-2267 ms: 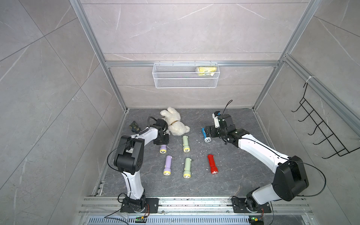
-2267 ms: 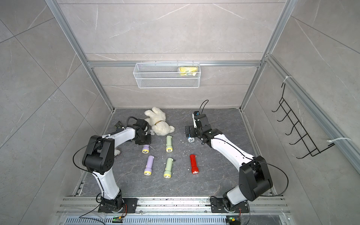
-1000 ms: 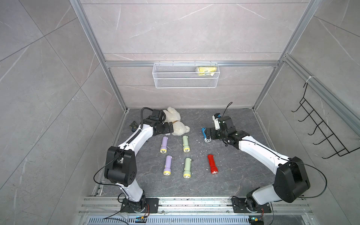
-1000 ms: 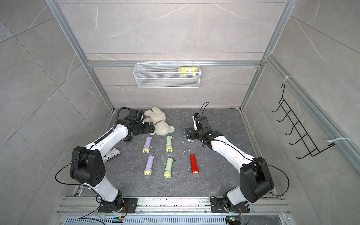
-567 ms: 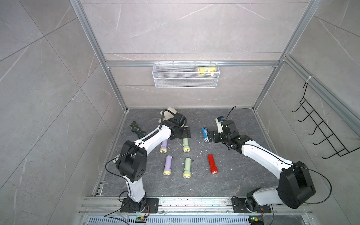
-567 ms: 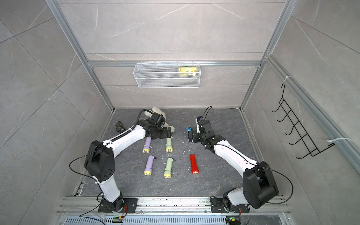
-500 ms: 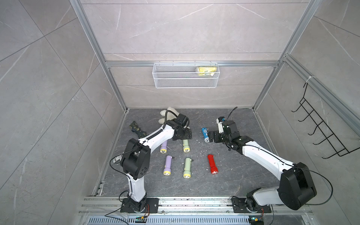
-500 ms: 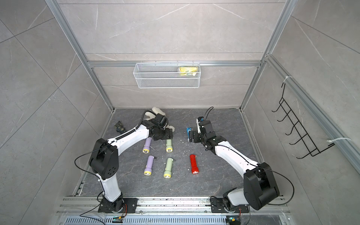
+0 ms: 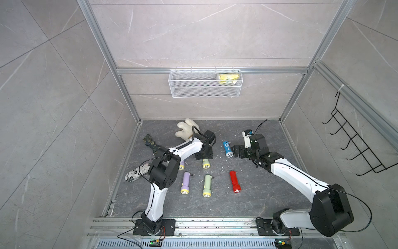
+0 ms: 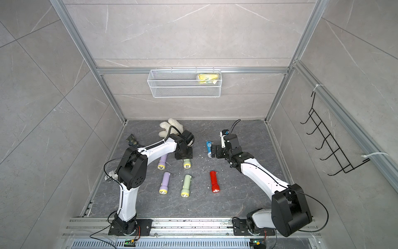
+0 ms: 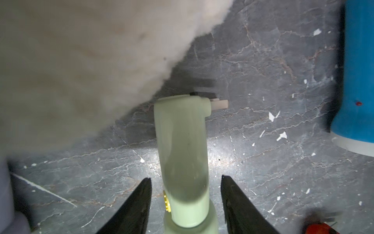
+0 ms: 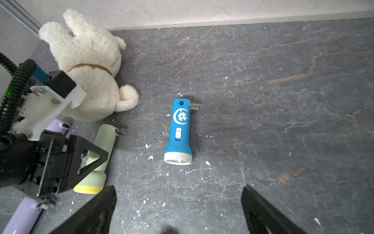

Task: Close the plug at the bottom of the flashlight
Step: Pick up the flashlight from the center of the board.

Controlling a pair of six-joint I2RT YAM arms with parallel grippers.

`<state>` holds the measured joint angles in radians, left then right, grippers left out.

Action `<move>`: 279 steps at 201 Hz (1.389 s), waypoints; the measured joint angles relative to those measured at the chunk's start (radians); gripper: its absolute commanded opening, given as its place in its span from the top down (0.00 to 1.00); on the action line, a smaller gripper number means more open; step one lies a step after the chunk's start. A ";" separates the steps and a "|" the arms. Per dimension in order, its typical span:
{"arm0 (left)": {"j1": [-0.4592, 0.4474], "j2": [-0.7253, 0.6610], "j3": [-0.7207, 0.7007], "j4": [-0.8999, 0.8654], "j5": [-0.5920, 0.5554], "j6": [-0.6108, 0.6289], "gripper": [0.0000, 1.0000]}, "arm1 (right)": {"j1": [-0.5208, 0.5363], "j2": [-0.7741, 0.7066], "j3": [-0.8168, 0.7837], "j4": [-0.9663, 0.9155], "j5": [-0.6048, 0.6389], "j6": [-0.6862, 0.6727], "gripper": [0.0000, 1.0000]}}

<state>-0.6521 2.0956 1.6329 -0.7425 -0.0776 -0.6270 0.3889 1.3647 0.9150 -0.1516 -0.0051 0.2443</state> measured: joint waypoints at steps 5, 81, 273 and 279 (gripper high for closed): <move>0.000 0.006 0.005 -0.001 -0.001 0.000 0.42 | -0.001 -0.002 -0.002 0.000 -0.002 0.000 0.00; -0.001 0.079 0.046 -0.015 -0.051 0.007 0.43 | -0.004 -0.006 -0.008 0.003 -0.014 0.000 0.00; -0.005 -0.002 0.040 0.044 -0.002 0.125 1.00 | -0.010 0.004 0.000 0.014 -0.048 0.008 0.00; -0.005 -0.033 0.024 0.074 0.010 0.138 1.00 | -0.010 0.006 0.003 0.015 -0.053 0.011 0.00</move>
<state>-0.6571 2.0628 1.6569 -0.6682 -0.0673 -0.4889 0.3790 1.3708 0.9176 -0.1368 -0.0578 0.2550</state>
